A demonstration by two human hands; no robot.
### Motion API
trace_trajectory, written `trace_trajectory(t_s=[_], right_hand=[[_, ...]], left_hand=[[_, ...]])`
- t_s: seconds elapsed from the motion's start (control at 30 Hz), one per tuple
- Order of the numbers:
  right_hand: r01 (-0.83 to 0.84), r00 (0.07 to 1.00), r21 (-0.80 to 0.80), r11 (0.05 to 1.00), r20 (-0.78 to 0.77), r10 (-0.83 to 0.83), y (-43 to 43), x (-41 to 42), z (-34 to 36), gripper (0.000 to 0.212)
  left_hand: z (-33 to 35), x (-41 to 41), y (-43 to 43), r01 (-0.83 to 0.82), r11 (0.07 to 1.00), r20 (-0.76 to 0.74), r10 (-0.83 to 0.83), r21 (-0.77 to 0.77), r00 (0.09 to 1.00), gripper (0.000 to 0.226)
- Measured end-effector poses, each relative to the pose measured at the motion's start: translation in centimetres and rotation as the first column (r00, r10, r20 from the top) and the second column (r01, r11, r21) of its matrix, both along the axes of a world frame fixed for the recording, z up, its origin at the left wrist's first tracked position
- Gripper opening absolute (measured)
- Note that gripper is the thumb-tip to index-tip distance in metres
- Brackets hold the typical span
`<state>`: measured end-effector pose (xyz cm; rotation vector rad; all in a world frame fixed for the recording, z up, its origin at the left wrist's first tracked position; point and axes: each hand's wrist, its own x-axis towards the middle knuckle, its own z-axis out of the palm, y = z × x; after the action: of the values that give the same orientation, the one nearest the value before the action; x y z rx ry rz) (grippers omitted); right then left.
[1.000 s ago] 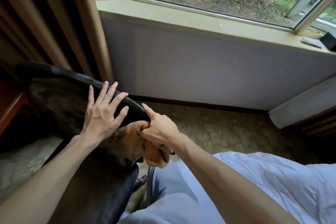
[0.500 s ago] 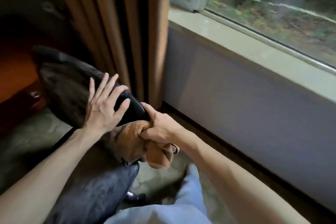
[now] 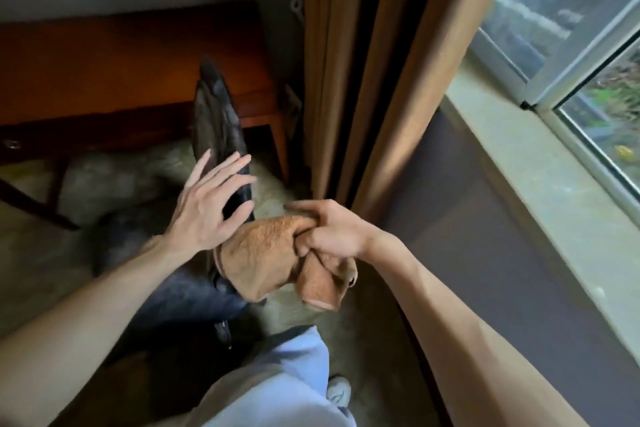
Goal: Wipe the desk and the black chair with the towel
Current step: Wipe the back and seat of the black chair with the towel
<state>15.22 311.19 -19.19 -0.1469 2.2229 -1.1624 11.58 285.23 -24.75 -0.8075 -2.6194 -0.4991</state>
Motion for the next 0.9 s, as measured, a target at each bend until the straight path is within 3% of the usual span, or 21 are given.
trace_trajectory(t_s=[0.07, 0.13, 0.27, 0.43, 0.53, 0.63, 0.7, 0.8, 0.9], right_hand=[[-0.065, 0.994, -0.049, 0.997, 0.085, 0.069, 0.5, -0.6, -0.5, 0.042], [-0.142, 0.98, -0.039, 0.989, 0.134, 0.146, 0.6, -2.0, -1.0, 0.027], [-0.241, 0.966, 0.088, 0.967, 0.116, 0.23, 1.0, -5.0, -2.1, 0.032], [-0.289, 0.956, 0.239, 0.927, 0.121, 0.267, 1.5, -5.1, -3.6, 0.029], [-0.296, 0.955, 0.28, 0.913, 0.088, 0.283, 2.0, -4.5, -3.8, 0.028], [-0.221, 0.975, 0.217, 0.951, 0.028, 0.22, 3.1, -3.3, -5.0, 0.031], [-0.141, 0.99, 0.166, 0.976, 0.006, 0.142, 4.2, -1.7, -6.5, 0.034], [0.056, 0.998, 0.034, 0.998, 0.037, -0.057, 5.7, 0.7, -9.6, 0.037], [0.262, 0.957, -0.102, 0.96, 0.156, -0.244, 6.0, 3.4, -11.1, 0.037]], left_hand=[[0.2, 1.1, 0.0, -0.004, 1.0, -0.01, 0.004, 0.01, 1.0, 0.042], [0.7, 1.6, -0.3, -0.002, 0.999, -0.036, 0.003, 0.033, 0.999, 0.038], [2.1, 2.4, -0.8, 0.006, 1.0, -0.115, -0.006, 0.006, 0.993, 0.032], [2.7, 6.3, -0.6, -0.081, 0.997, 0.004, 0.081, -0.008, 0.997, 0.031], [3.0, 8.7, 0.3, -0.25, 0.967, 0.087, 0.245, 0.053, 0.966, 0.04], [3.9, 10.9, 2.5, -0.555, 0.821, 0.267, 0.51, 0.13, 0.817, 0.033], [4.0, 12.2, 3.6, -0.704, 0.695, 0.312, 0.643, 0.146, 0.699, 0.02], [3.6, 13.4, 4.6, -0.825, 0.535, 0.356, 0.746, 0.184, 0.563, 0.025], [3.1, 14.6, 4.3, -0.896, 0.422, 0.452, 0.778, 0.138, 0.436, 0.037]])
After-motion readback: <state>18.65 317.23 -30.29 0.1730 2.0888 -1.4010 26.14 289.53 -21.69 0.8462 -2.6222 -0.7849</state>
